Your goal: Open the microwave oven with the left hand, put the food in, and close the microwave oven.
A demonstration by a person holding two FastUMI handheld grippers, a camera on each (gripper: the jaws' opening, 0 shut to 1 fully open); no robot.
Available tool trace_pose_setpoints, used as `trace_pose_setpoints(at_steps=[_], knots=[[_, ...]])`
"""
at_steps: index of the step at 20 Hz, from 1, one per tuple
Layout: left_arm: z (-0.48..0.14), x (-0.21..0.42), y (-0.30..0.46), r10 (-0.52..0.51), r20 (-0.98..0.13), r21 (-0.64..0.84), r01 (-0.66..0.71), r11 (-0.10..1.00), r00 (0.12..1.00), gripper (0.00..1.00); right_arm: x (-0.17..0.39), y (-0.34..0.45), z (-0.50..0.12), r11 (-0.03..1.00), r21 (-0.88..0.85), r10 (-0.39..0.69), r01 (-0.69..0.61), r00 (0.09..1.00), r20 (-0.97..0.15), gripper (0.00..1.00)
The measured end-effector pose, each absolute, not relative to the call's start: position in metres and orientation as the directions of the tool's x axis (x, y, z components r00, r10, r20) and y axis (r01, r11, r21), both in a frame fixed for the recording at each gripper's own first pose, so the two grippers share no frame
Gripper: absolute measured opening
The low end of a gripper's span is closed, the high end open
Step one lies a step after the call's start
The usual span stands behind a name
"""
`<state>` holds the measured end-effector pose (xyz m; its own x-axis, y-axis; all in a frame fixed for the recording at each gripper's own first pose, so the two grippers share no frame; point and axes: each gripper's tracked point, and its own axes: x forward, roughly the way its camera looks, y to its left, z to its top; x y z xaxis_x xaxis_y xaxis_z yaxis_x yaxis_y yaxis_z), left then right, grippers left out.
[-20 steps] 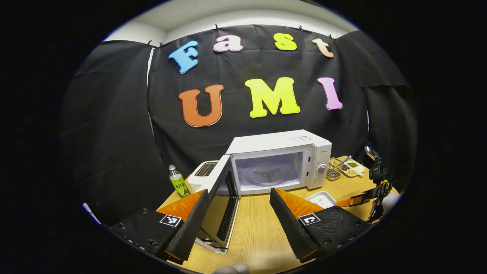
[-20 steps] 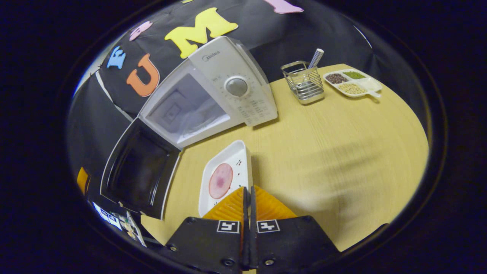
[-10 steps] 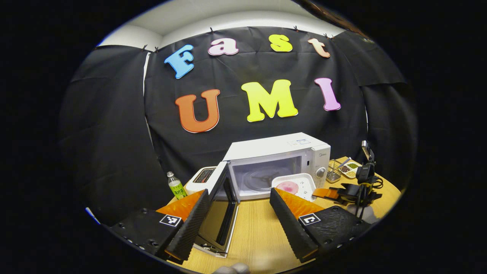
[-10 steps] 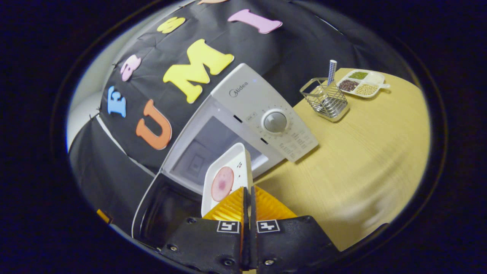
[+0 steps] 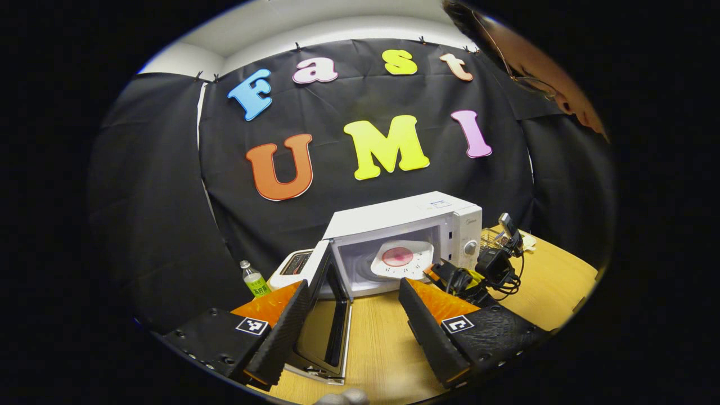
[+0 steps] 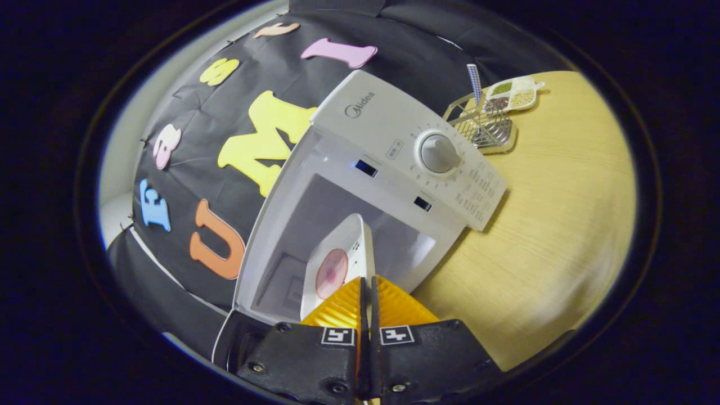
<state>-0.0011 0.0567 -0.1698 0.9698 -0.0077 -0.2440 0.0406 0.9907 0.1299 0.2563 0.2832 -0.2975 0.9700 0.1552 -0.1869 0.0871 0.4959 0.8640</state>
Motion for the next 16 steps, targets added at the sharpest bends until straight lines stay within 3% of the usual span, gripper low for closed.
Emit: trace_pose_setpoints(at_steps=[9, 11, 12, 13, 16], knots=[[-0.186, 0.006, 0.068, 0.010, -0.269, 0.135, 0.028, 0.990, 0.963, 0.96, 0.308, 0.305, -0.330, 0.468, 0.868, 0.099, 0.168, 0.966, -0.240, 0.00], [-0.189, 0.008, 0.069, 0.010, -0.266, 0.129, 0.025, 0.991, 0.964, 0.96, 0.318, 0.302, -0.331, 0.476, 0.861, 0.076, 0.179, 0.967, -0.243, 0.04], [-0.190, 0.008, 0.070, 0.011, -0.266, 0.129, 0.024, 0.991, 0.964, 0.96, 0.322, 0.301, -0.330, 0.484, 0.857, 0.069, 0.174, 0.969, -0.236, 0.00], [-0.191, 0.007, 0.070, 0.009, -0.268, 0.124, 0.025, 0.992, 0.963, 0.96, 0.325, 0.302, -0.329, 0.484, 0.859, 0.065, 0.168, 0.972, -0.226, 0.07], [-0.196, 0.004, 0.073, 0.019, -0.275, 0.119, 0.015, 0.993, 0.961, 0.96, 0.328, 0.311, -0.326, 0.496, 0.859, 0.111, 0.129, 0.971, -0.210, 0.15]])
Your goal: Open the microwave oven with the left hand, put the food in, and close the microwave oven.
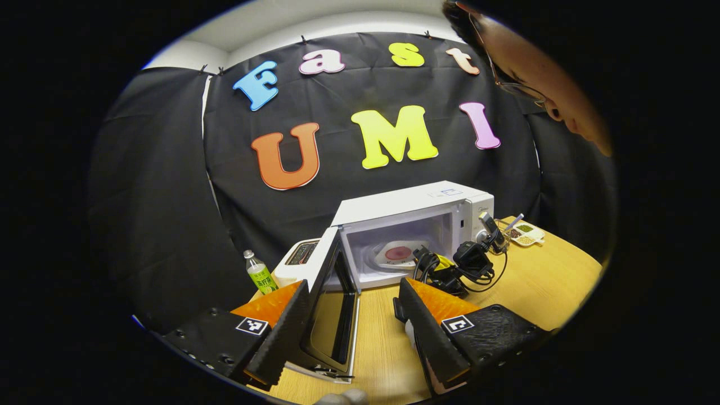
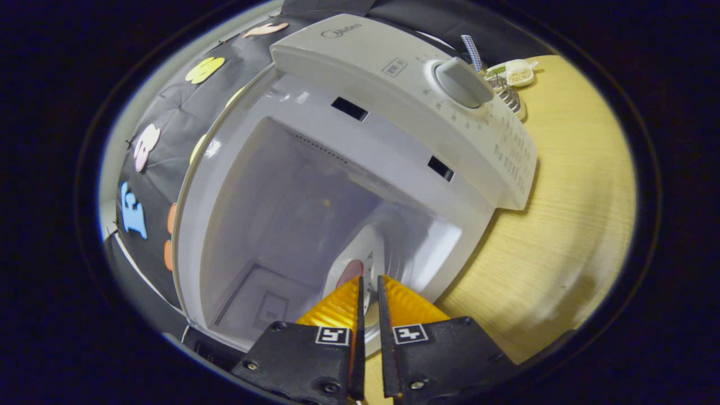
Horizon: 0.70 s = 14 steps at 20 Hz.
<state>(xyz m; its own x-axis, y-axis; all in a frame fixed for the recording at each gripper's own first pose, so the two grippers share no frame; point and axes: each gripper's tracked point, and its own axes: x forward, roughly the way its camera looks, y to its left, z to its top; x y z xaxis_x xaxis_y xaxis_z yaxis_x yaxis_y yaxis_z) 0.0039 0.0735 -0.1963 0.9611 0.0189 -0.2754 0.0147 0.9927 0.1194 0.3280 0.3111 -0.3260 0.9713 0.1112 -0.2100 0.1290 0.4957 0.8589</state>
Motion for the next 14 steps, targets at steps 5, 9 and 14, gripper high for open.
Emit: trace_pose_setpoints(at_steps=[5, 9, 14], knots=[[-0.189, 0.008, 0.077, 0.013, -0.241, 0.151, 0.024, 0.988, 0.970, 0.96, 0.294, 0.277, -0.288, 0.701, 0.708, 0.054, 0.081, 0.985, -0.166, 0.79], [-0.171, 0.014, 0.076, -0.003, -0.202, 0.135, 0.031, 0.990, 0.979, 0.96, 0.250, 0.235, -0.246, 0.858, 0.513, 0.117, -0.014, 0.978, -0.170, 0.90], [-0.143, 0.021, 0.079, -0.014, -0.155, 0.112, 0.031, 0.993, 0.988, 0.96, 0.182, 0.152, -0.181, 0.964, 0.253, 0.132, -0.083, 0.974, -0.184, 1.00]])
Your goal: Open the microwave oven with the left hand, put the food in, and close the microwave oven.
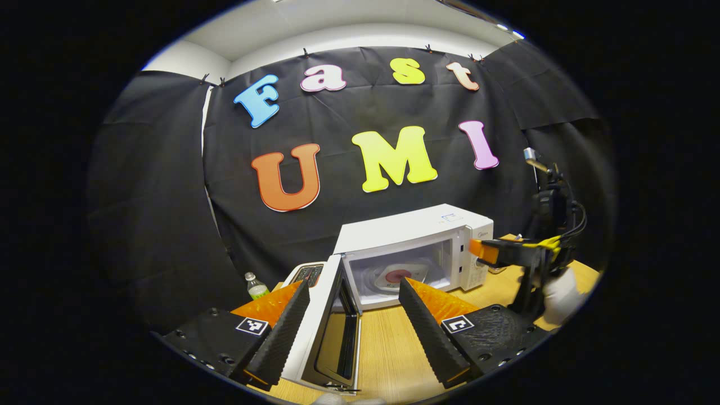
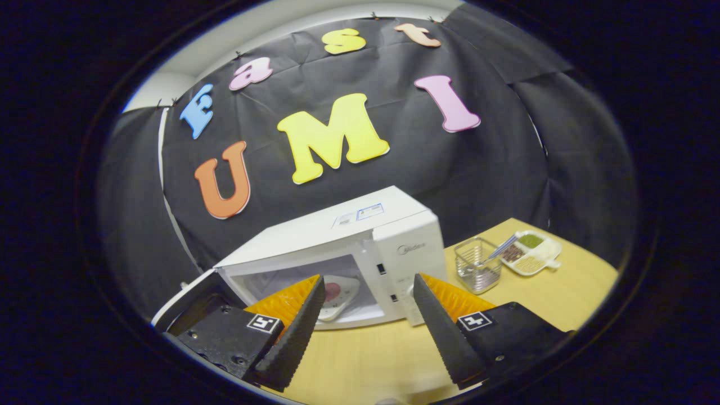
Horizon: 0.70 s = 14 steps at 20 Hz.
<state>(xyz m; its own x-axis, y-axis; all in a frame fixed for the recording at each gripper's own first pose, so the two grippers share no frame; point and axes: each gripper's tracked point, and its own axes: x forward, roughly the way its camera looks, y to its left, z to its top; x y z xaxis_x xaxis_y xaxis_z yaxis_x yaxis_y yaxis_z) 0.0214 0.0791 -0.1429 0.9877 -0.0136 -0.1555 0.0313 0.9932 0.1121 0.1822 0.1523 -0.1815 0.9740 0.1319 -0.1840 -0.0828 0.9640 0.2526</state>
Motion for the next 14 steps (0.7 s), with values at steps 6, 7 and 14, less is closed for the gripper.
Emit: trace_pose_setpoints(at_steps=[6, 7, 14], knots=[[-0.129, 0.028, 0.085, -0.011, -0.118, 0.054, 0.017, 0.998, 0.993, 0.89, 0.126, 0.058, -0.117, 0.990, 0.139, 0.054, -0.029, 0.982, -0.181, 1.00], [-0.126, 0.030, 0.086, -0.013, -0.112, 0.037, 0.017, 0.999, 0.994, 0.87, 0.116, 0.049, -0.109, 0.991, 0.133, 0.054, -0.030, 0.981, -0.184, 1.00], [-0.132, 0.025, 0.132, 0.105, -0.105, 0.043, -0.101, 0.994, 0.989, 0.00, 0.086, 0.009, -0.068, 0.998, 0.065, 0.010, 0.001, 0.987, -0.157, 0.91]])
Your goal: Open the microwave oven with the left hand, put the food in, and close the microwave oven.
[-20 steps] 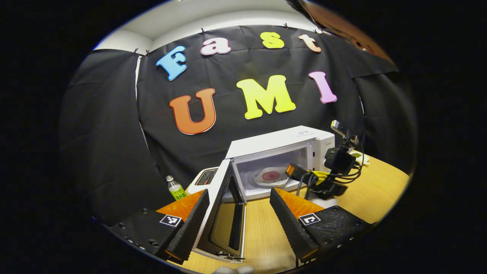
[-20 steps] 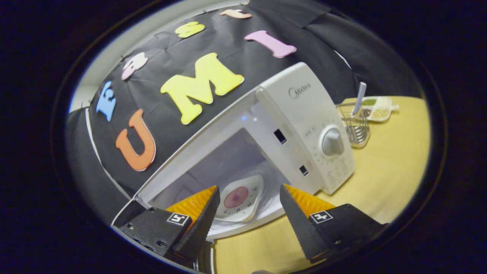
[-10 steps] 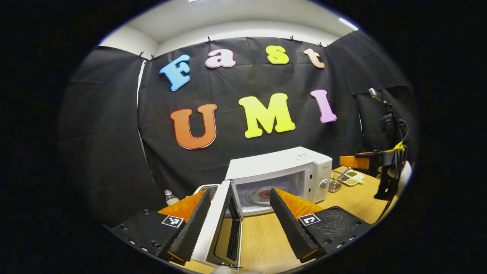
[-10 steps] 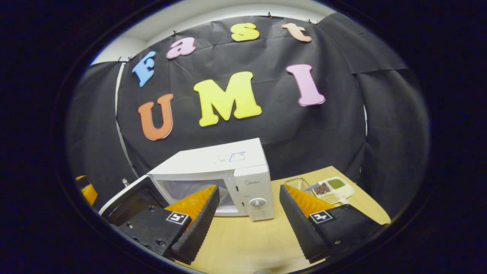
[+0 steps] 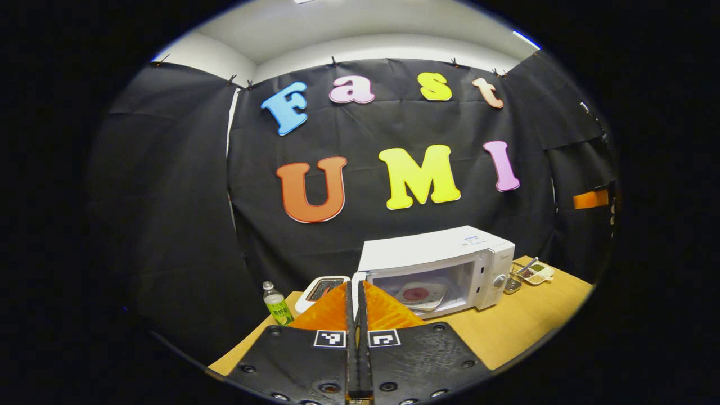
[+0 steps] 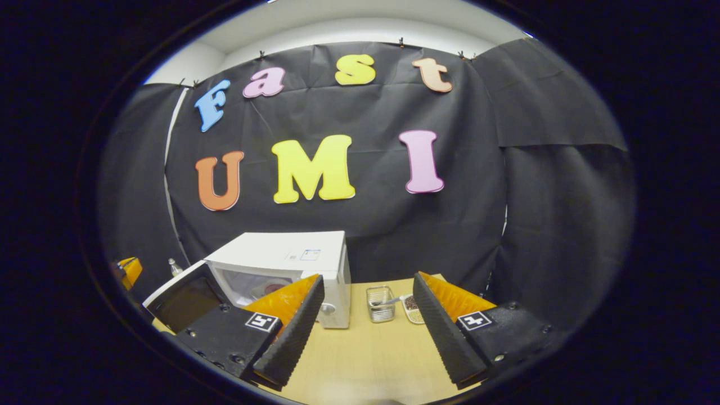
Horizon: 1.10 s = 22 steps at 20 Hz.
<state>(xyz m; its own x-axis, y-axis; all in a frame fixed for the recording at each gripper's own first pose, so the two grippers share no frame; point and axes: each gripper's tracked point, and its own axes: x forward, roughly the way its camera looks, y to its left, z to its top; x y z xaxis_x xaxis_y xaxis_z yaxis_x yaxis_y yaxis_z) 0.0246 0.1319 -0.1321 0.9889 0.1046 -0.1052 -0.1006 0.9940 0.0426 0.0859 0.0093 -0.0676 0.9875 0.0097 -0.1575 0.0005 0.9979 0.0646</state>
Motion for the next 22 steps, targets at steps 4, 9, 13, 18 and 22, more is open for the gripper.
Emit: trace_pose_setpoints(at_steps=[4, 9, 13, 18, 22], knots=[[-0.151, 0.014, 0.176, 0.174, -0.118, 0.035, -0.171, 0.985, 0.978, 0.00, 0.078, 0.010, -0.074, 0.995, 0.096, 0.012, 0.007, 0.980, -0.197, 0.92], [-0.222, -0.018, 0.228, 0.257, -0.244, 0.079, -0.245, 0.966, 0.935, 0.00, 0.073, 0.013, -0.076, 0.993, 0.121, 0.021, 0.006, 0.975, -0.220, 1.00], [-0.273, -0.034, 0.231, 0.218, -0.332, 0.030, -0.221, 0.975, 0.918, 0.00, 0.061, 0.016, -0.071, 0.992, 0.129, 0.014, 0.016, 0.974, -0.228, 0.92], [-0.283, -0.034, 0.215, 0.175, -0.318, 0.011, -0.181, 0.983, 0.932, 0.00, 0.046, 0.018, -0.060, 0.996, 0.094, 0.012, 0.009, 0.976, -0.219, 1.00], [-0.285, -0.033, 0.190, 0.142, -0.315, 0.038, -0.137, 0.990, 0.939, 0.00, 0.039, 0.018, -0.058, 0.994, 0.112, 0.022, 0.003, 0.976, -0.219, 1.00]])
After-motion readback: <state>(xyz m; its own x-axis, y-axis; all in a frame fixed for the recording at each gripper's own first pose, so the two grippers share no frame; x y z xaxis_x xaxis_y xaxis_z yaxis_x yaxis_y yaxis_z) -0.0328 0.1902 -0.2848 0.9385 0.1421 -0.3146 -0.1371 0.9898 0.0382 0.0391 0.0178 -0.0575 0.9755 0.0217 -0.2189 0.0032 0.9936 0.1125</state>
